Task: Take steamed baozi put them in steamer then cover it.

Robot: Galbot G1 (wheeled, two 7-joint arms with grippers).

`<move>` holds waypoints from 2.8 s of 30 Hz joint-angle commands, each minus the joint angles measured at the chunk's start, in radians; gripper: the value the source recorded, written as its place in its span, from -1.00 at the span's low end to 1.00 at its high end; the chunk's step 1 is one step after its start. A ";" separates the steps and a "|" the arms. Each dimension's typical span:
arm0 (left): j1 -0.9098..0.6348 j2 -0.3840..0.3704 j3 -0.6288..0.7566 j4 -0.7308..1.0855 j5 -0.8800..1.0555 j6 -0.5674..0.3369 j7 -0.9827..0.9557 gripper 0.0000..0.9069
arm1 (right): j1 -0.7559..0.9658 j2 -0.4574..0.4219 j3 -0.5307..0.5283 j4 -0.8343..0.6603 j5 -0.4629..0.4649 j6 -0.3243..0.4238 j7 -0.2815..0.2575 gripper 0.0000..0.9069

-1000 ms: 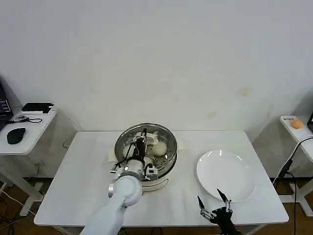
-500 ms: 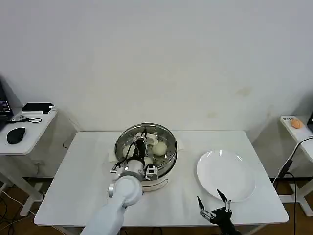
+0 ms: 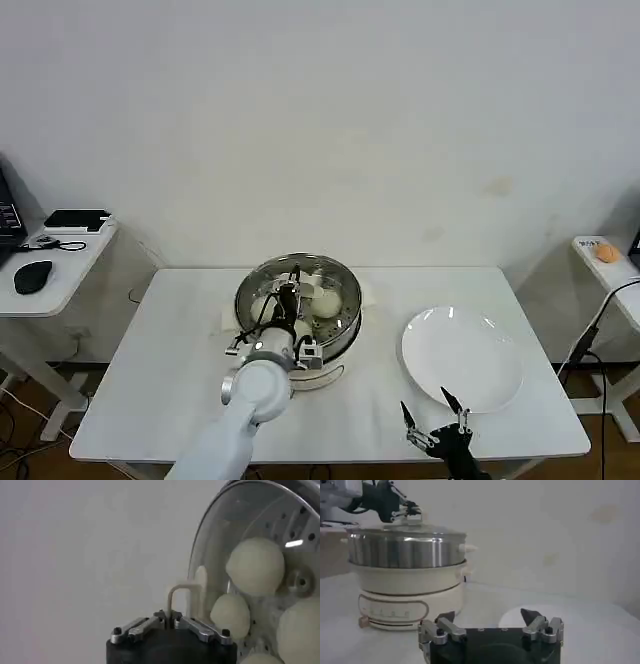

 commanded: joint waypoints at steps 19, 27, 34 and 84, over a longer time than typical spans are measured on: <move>0.108 0.073 -0.044 -0.155 -0.031 -0.023 -0.018 1.00 | 0.001 0.000 -0.008 -0.005 -0.005 0.002 0.002 1.00; 0.204 0.147 -0.073 -0.295 -0.101 -0.037 -0.042 1.00 | 0.000 -0.007 -0.006 -0.006 0.000 0.001 0.003 1.00; 0.352 0.211 -0.155 -0.467 -0.254 -0.072 -0.114 1.00 | -0.002 -0.034 0.000 -0.008 0.020 0.001 0.004 1.00; 0.801 -0.001 -0.625 -0.237 -1.556 -0.462 -0.365 1.00 | -0.044 -0.049 -0.079 0.084 0.002 -0.061 0.218 1.00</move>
